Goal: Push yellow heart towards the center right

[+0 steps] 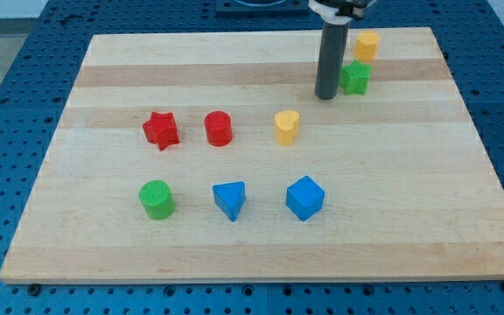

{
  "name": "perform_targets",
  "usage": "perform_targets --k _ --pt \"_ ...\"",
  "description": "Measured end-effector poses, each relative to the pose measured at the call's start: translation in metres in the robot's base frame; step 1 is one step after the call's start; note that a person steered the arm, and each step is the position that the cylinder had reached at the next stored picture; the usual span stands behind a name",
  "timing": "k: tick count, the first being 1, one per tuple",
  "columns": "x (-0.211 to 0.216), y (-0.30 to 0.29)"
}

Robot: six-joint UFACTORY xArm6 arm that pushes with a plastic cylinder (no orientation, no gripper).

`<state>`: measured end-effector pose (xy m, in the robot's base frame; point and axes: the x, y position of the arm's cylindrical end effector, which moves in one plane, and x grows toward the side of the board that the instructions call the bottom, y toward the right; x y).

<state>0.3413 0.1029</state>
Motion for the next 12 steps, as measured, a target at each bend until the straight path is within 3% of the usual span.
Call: perform_targets --k 2,3,4,5,6,8,9,11,12 --pt "-0.011 0.037" --pt "0.009 0.037" --pt "0.057 0.037" --pt "0.098 0.011" --pt "0.113 -0.037" --pt "0.097 -0.110" --pt "0.081 -0.115" --pt "0.090 -0.057" --pt "0.070 -0.056"
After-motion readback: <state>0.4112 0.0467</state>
